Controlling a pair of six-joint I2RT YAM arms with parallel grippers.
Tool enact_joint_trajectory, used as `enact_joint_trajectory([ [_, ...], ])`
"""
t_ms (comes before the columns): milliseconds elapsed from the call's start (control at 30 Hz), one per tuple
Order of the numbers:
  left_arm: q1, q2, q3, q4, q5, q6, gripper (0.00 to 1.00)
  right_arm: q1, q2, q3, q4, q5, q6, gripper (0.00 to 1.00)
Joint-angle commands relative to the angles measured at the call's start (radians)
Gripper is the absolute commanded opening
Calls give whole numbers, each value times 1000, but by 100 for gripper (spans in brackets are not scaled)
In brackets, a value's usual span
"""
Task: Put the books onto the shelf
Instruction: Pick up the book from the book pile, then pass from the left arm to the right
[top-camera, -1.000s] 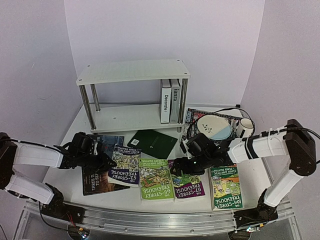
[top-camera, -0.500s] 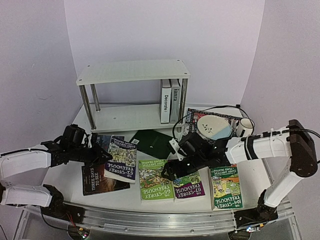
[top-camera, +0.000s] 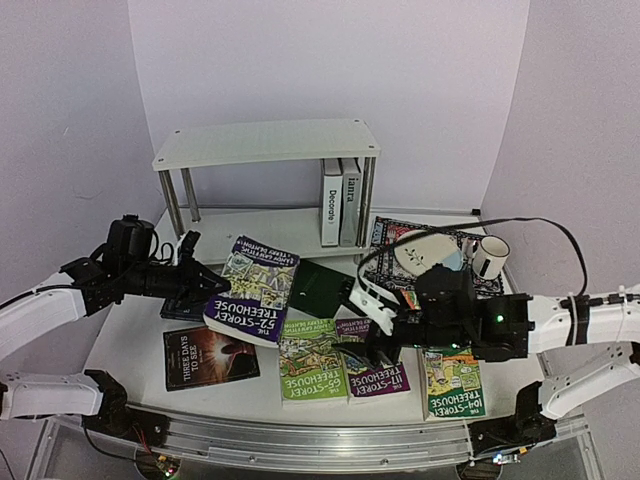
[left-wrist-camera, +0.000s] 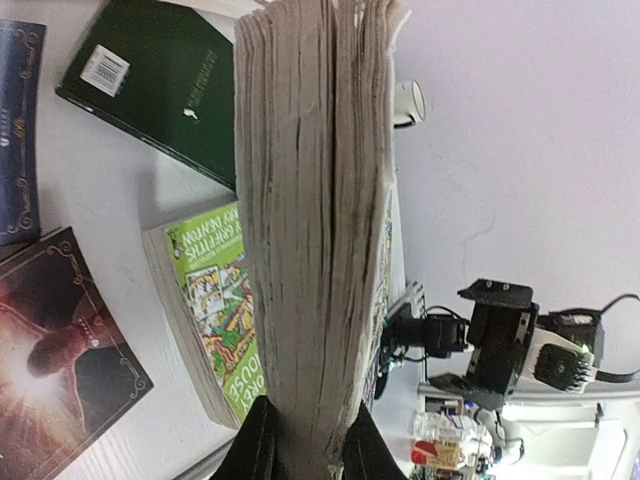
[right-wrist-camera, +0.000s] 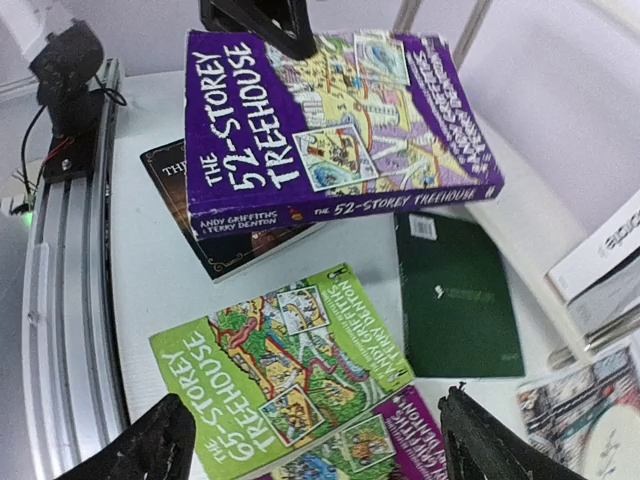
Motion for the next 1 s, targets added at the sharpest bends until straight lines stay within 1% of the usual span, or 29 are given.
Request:
enact_joint_trajectory([
  [0, 0, 12, 100, 94, 227, 37, 1, -2, -95, -160, 291, -120, -434, 85],
  [67, -1, 19, 115, 98, 269, 37, 1, -1, -106, -165, 292, -163, -556, 83],
  [200, -1, 30, 140, 110, 340, 37, 1, 7, -83, -119, 238, -207, -795, 70],
  [267, -2, 42, 153, 119, 366, 36, 2, 22, -70, -120, 304, -197, -868, 68],
  [333, -2, 58, 168, 123, 384, 35, 2, 36, -62, -138, 415, -200, -929, 68],
  [400, -6, 70, 180, 126, 397, 33, 2, 50, -50, -127, 422, -211, -1030, 66],
  [467, -15, 74, 189, 130, 400, 37, 2, 73, -28, -99, 412, -172, -1107, 65],
  [600, -20, 74, 193, 144, 396, 44, 3, 111, 18, -115, 557, -132, -1230, 69],
  [700, -33, 83, 194, 154, 400, 40, 3, 143, 73, -91, 618, -66, -1336, 69],
  [800, -47, 87, 193, 162, 395, 40, 3, 146, 93, -67, 634, -51, -1363, 71],
  [967, -54, 90, 183, 168, 396, 37, 3, 146, 111, -26, 619, -27, -1406, 71],
])
